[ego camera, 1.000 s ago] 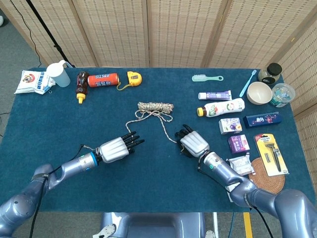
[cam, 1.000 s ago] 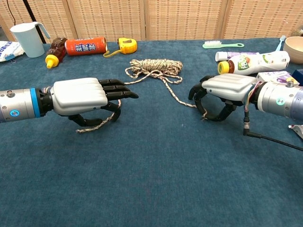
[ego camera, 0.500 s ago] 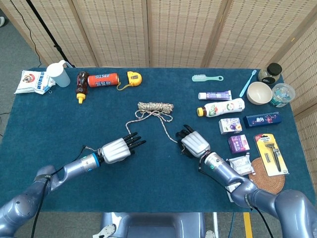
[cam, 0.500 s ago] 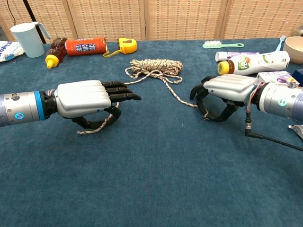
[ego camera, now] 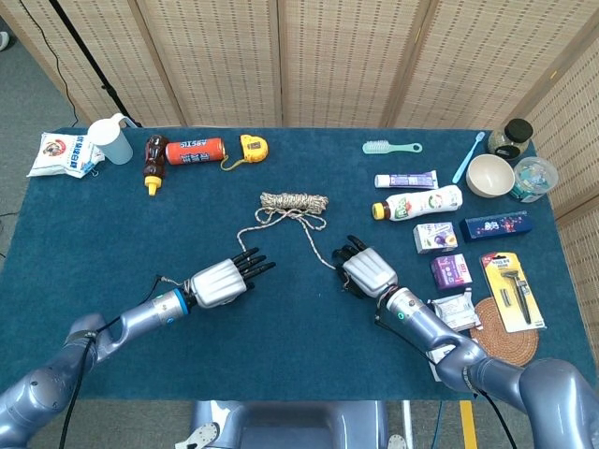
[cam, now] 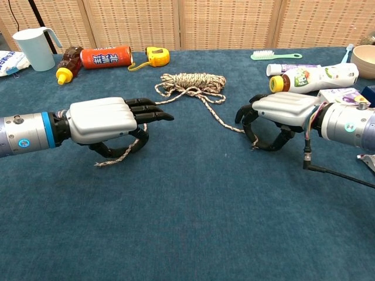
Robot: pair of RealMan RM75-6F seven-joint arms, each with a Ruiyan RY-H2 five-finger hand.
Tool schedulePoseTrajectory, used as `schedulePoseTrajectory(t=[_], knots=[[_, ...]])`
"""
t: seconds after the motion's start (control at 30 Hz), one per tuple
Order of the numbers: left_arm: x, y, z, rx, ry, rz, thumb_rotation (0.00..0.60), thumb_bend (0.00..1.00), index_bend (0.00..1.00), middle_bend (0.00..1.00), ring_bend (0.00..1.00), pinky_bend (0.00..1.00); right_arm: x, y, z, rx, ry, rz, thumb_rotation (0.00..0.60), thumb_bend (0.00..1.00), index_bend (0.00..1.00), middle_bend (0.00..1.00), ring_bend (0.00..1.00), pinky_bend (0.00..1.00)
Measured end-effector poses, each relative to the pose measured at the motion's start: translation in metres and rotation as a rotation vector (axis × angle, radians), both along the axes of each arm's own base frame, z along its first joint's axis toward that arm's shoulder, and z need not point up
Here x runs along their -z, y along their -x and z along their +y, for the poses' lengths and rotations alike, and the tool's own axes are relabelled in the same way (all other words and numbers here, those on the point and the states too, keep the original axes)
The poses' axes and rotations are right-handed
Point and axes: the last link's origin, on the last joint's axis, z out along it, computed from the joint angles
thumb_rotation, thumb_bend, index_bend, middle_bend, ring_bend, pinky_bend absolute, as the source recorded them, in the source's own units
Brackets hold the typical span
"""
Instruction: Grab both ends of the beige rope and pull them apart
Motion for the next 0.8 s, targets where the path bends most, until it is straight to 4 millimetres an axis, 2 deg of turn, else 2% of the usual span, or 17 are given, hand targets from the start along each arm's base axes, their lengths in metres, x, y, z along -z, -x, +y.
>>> schedulePoseTrajectory(t=[0.37, 0.8], knots=[[-0.018, 0.003, 0.003, -0.034, -0.022, -0.073, 0.6, 0.43, 0.7, 0.0, 0.0, 0.0, -0.003, -0.005, 0.002, -0.013, 0.007, -0.027, 0.6, 0.49, 0.6, 0.28, 0.22, 0.0], [-0.074, 0.028, -0.004, -0.131, -0.091, -0.201, 0.6, 0.43, 0.74, 0.0, 0.0, 0.0, -0.023, -0.011, 0.006, -0.026, 0.051, -0.095, 0.6, 0.51, 0.64, 0.32, 0.27, 0.0]])
